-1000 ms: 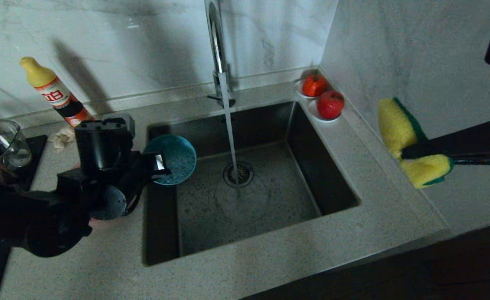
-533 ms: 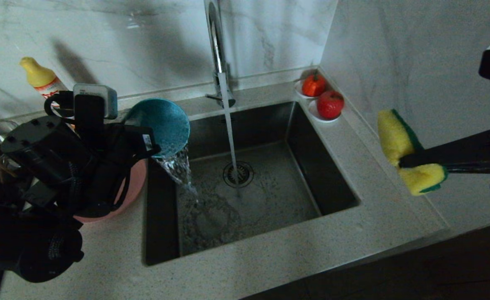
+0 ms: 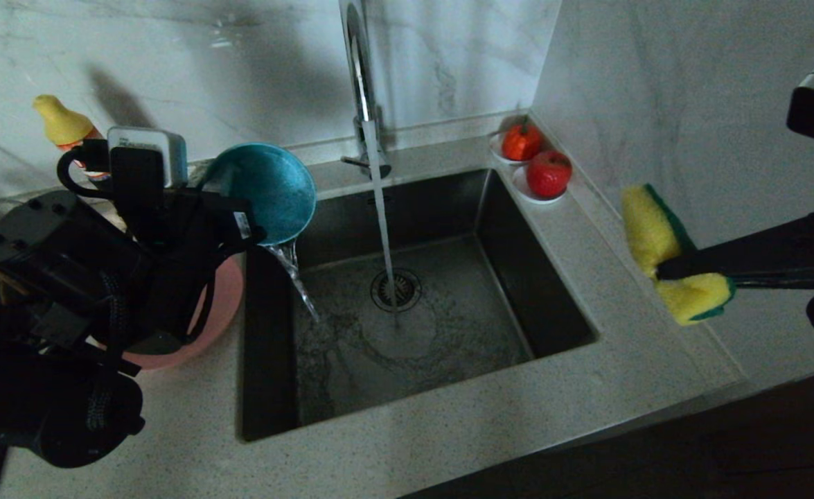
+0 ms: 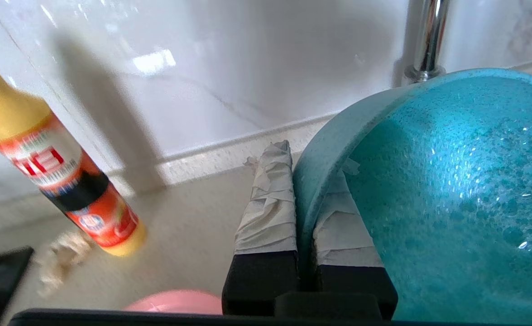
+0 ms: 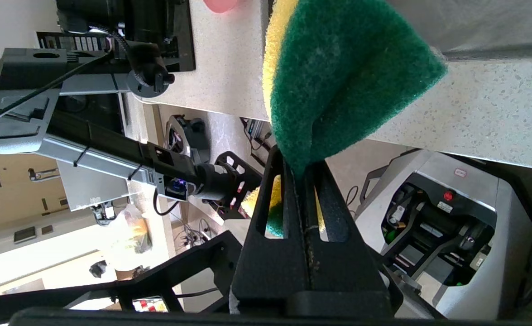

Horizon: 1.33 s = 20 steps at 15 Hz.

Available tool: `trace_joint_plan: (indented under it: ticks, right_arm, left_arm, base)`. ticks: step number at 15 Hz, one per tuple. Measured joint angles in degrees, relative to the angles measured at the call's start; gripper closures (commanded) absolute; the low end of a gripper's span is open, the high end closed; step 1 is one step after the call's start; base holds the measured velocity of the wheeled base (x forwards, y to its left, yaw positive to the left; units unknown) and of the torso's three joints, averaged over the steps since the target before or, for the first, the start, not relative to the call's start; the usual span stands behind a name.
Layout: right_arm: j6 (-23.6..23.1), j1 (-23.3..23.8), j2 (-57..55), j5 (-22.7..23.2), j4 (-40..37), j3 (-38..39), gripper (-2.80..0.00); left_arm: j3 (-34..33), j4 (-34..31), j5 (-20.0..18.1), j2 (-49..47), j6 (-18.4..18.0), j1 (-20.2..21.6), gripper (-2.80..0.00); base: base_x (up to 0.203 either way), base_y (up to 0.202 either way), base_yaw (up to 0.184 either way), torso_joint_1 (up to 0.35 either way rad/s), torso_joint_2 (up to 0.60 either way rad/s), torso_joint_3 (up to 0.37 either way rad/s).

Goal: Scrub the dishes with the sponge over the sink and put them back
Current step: Rinse the bowl

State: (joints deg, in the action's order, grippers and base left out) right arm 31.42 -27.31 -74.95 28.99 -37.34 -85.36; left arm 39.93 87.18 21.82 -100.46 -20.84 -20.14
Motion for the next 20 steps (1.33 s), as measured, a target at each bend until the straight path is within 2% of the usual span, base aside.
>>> trace_joint_plan:
  ticks: [2,7,9,12,20]
  right_arm:
    - [0.0,0.0,-0.1,0.0,0.0,0.0,0.00]
    - [-0.3,0.0,-0.3,0.0,0.0,0.0,0.00]
    - [-0.3,0.0,-0.3,0.0,0.1,0.0,0.00]
    - [-0.3,0.0,0.0,0.2,0.1,-0.1,0.00]
    - [-0.3,0.1,-0.1,0.1,0.1,0.2,0.00]
  left_arm:
    - [1.1,0.0,-0.1,0.2,-1.2,0.0,0.00]
    - [6.4,0.0,-0.1,1.9,-1.4,0.0,0.00]
    - [8.1,0.1,-1.4,3.2,-1.5,0.0,0.00]
    - [8.9,0.0,-2.7,5.1,-1.4,-0.1,0.00]
    - [11.7,0.0,-2.7,9.3,-1.5,-0.6,0.00]
  base:
    - [0.000,0.000,0.000,0.000,0.00,0.000]
    - [0.000,0.000,0.000,0.000,0.00,0.000]
    - [0.000,0.000,0.000,0.000,0.00,0.000]
    - [0.000,0.000,0.000,0.000,0.00,0.000]
    - [0.000,0.000,0.000,0.000,0.00,0.000]
